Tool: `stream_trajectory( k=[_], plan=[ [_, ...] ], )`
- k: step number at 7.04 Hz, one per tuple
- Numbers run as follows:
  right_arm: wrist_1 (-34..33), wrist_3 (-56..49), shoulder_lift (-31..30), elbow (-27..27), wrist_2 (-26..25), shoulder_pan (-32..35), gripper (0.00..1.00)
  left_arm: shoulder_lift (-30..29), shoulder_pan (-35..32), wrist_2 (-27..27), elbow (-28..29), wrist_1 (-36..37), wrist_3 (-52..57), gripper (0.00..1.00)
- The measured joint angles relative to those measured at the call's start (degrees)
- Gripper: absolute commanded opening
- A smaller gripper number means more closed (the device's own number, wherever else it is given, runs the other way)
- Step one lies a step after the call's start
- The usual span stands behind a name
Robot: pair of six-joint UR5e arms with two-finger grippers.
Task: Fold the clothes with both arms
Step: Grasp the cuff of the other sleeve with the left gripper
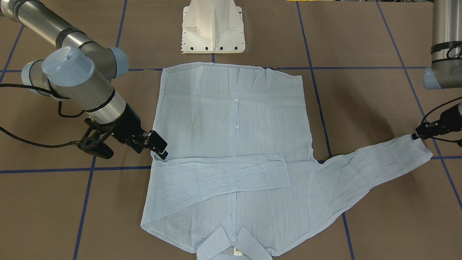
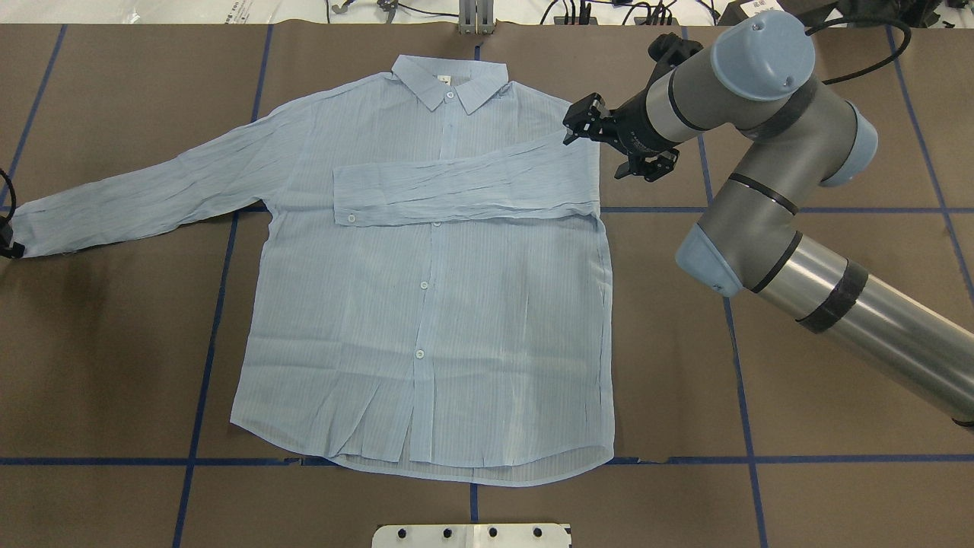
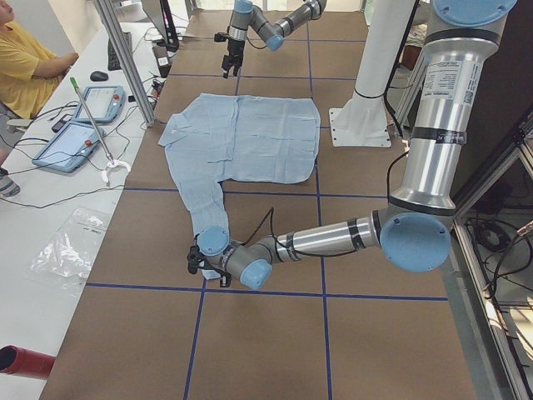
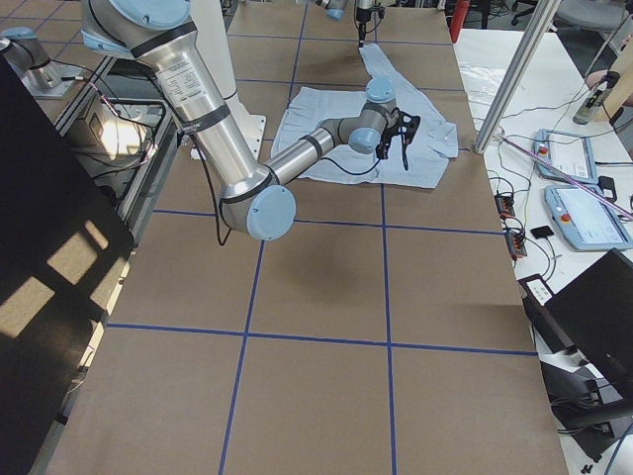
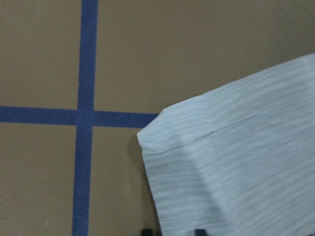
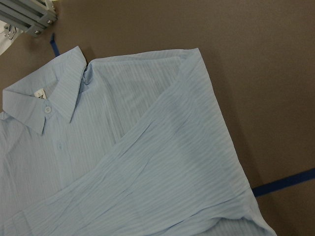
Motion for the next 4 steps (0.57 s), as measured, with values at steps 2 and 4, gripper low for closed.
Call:
stream_trajectory(
  k=[2, 4],
  plan=[
    [0.0, 0.0, 0.0, 0.0, -0.1, -0.1, 0.99, 0.2, -0.1, -0.7, -2.8, 0.5, -1.8, 0.00],
    [0.1, 0.0, -0.8, 0.0, 0.3, 0.1, 0.99, -0.1, 0.2, -2.8, -10.3, 1.5, -9.0, 0.00]
  ],
)
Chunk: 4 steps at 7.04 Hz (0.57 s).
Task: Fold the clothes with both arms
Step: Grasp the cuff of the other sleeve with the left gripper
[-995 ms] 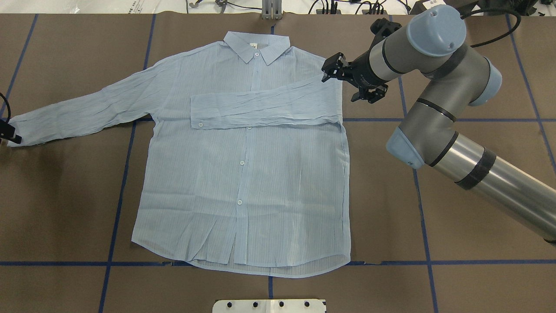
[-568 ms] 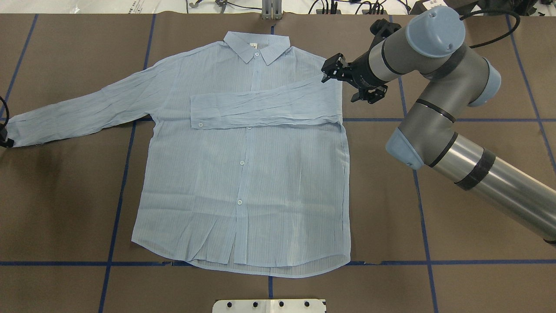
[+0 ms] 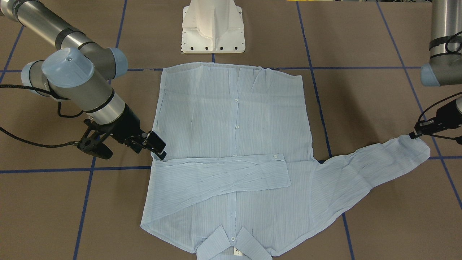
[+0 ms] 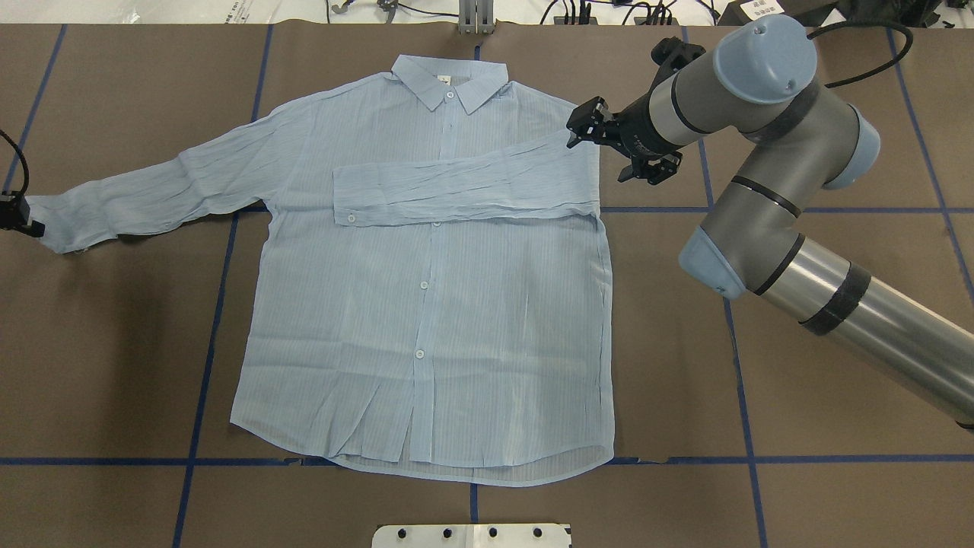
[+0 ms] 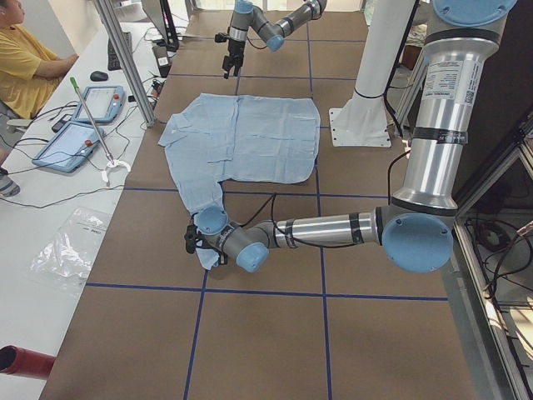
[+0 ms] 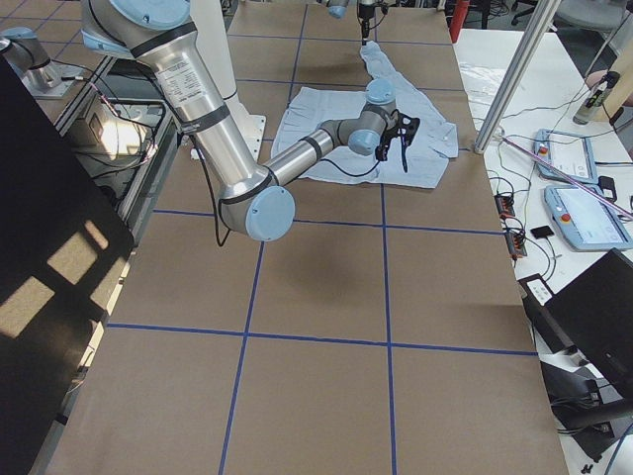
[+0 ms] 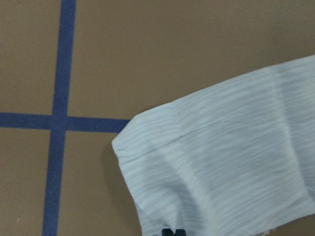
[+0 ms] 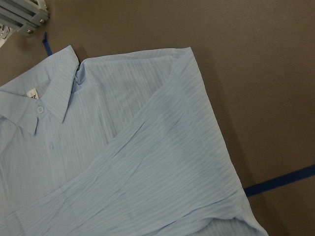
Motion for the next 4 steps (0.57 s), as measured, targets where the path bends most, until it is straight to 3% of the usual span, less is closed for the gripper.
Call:
stream_trajectory(
  k=[2, 4],
  plan=[
    [0.3, -0.2, -1.1, 0.0, 0.3, 0.4, 0.99, -5.3, 2.2, -0.3, -6.1, 0.3, -10.0, 0.00],
    [0.7, -3.1, -3.1, 0.2, 1.0, 1.5, 0.99, -17.5, 11.3, 3.1, -5.8, 0.3, -25.6, 0.00]
  ],
)
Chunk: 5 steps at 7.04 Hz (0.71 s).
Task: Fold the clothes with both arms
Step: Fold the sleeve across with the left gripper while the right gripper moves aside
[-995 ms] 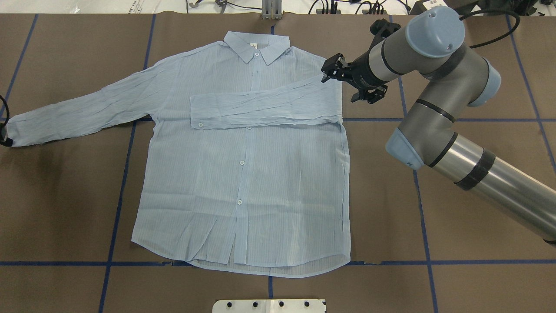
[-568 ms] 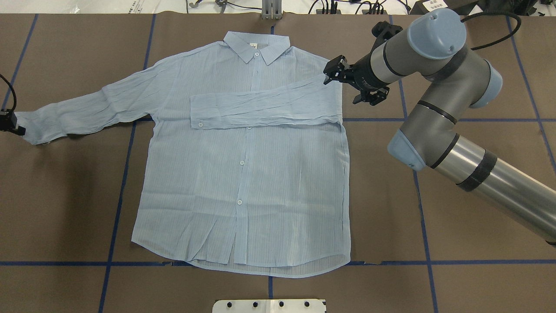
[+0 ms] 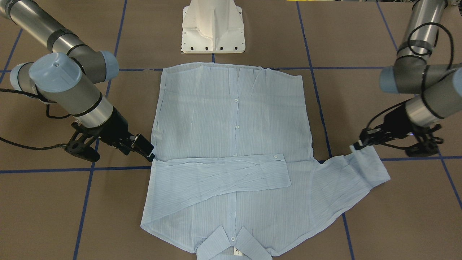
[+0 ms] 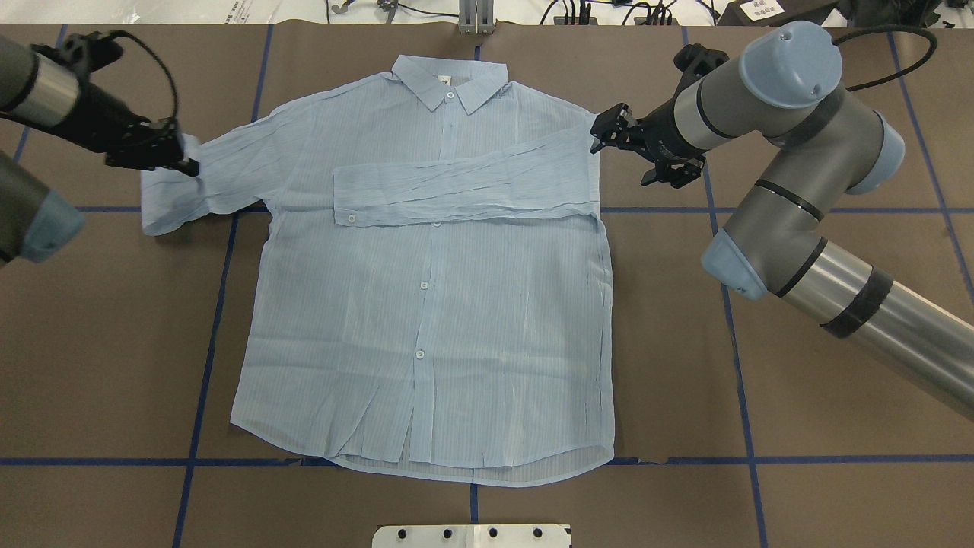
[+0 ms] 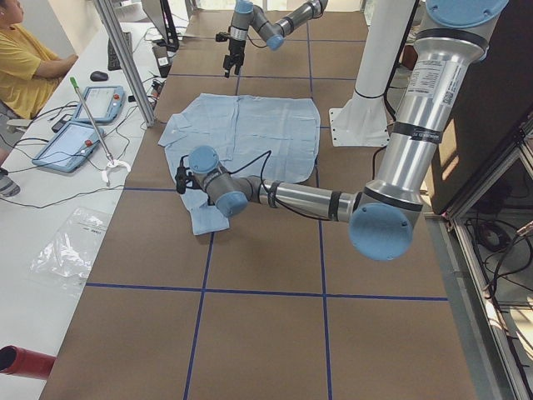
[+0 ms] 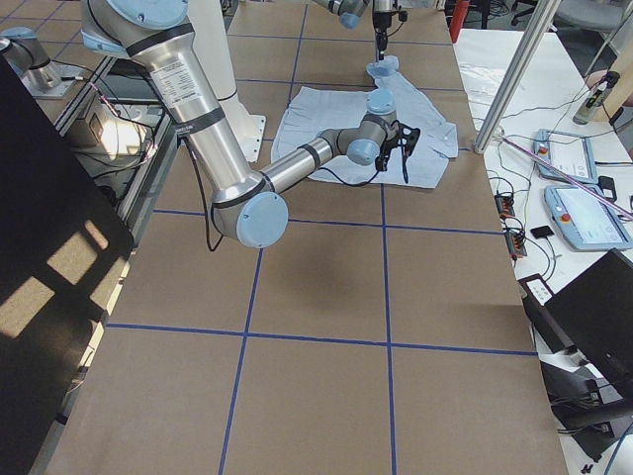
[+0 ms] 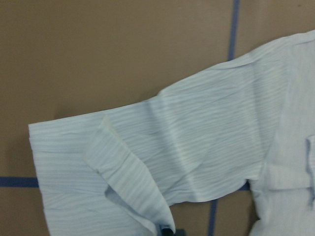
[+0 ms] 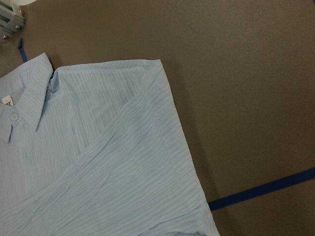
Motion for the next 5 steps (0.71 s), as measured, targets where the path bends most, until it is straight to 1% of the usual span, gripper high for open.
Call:
stream_trajectory(
  k=[1, 3, 4, 5],
  plan=[
    [0.1, -1.9, -1.0, 0.3, 0.5, 0.6, 0.99, -7.1, 5.2, 4.9, 2.1, -0.1, -8.5, 0.00],
    [0.1, -4.2, -2.4, 0.5, 1.3, 1.6, 0.99, -20.8, 13.6, 15.5, 10.1, -0.4, -20.5, 0.00],
    [0.1, -4.5, -2.8, 0.6, 1.5, 1.9, 0.99, -24.9, 16.7, 19.0, 12.3, -0.5, -23.7, 0.00],
    [0.2, -4.6, -3.0, 0.8, 1.8, 2.0, 0.99, -27.0, 19.4, 22.1, 13.2, -0.6, -25.3, 0.07]
  ],
)
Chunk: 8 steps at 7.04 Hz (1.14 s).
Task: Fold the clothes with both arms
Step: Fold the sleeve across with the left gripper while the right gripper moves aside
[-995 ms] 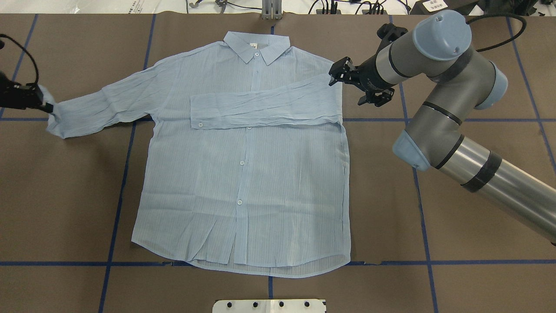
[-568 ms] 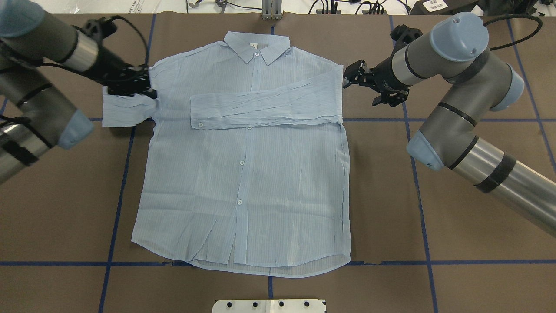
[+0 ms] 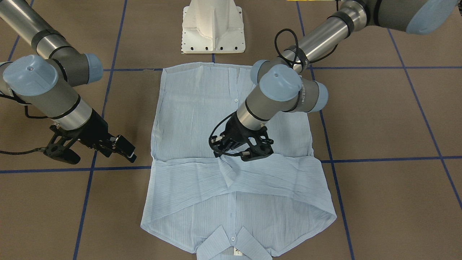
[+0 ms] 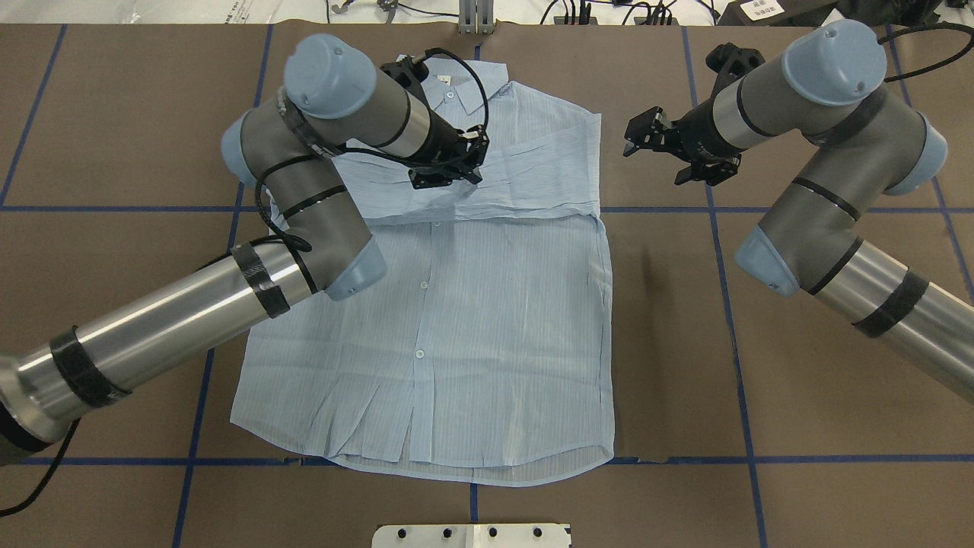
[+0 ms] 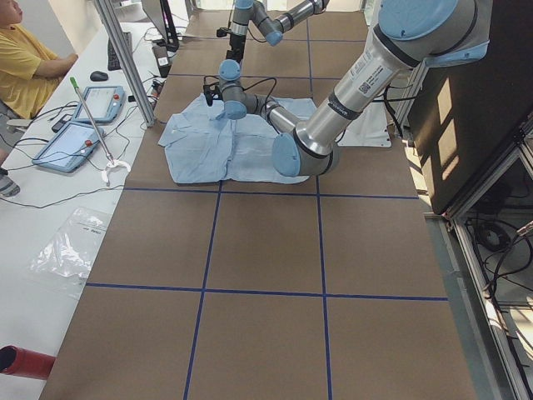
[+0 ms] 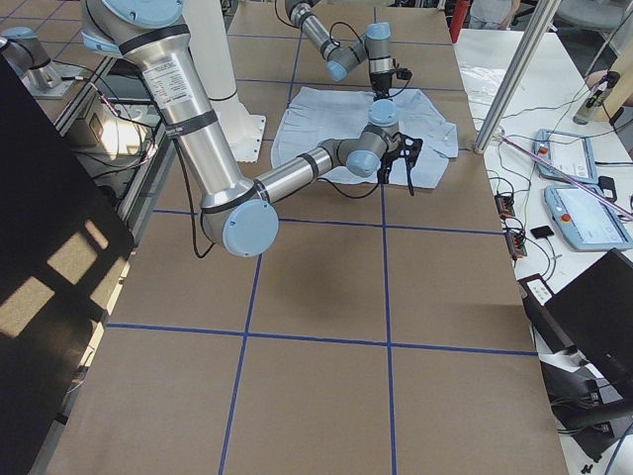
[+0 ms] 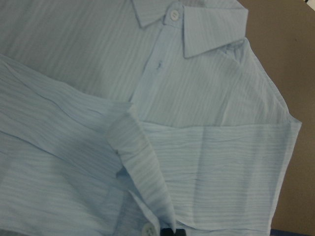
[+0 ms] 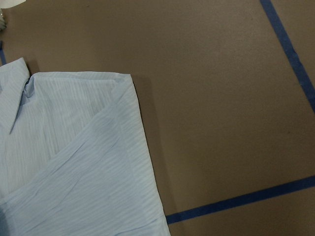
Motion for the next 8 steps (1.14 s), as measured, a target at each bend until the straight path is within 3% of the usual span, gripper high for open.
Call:
stream_trajectory(
  k=[1, 2, 5, 7, 8],
  plan=[
    [0.0, 0.0, -0.4, 0.4, 0.0, 0.0, 0.99, -0.9, 2.1, 2.6, 0.3, -0.2, -0.6, 0.84],
    [-0.1, 0.0, -1.0, 0.9, -0.1, 0.0, 1.00, -1.2, 3.2, 3.9, 0.4, -0.2, -0.6, 0.99],
    [-0.3, 1.1, -3.6, 4.6, -1.6, -2.4, 1.00, -0.3, 3.8, 4.2, -2.5, 0.0, -0.2, 0.99],
    [-2.2, 7.3, -9.3, 13.5, -6.6, -10.5, 0.99, 8.9, 3.7, 2.9, -14.3, 0.4, 0.4, 0.99],
    [-7.3, 12.1, -10.8, 18.7, -10.8, -16.4, 0.98, 13.5, 3.4, 1.8, -19.0, 0.5, 1.7, 0.99]
  ],
)
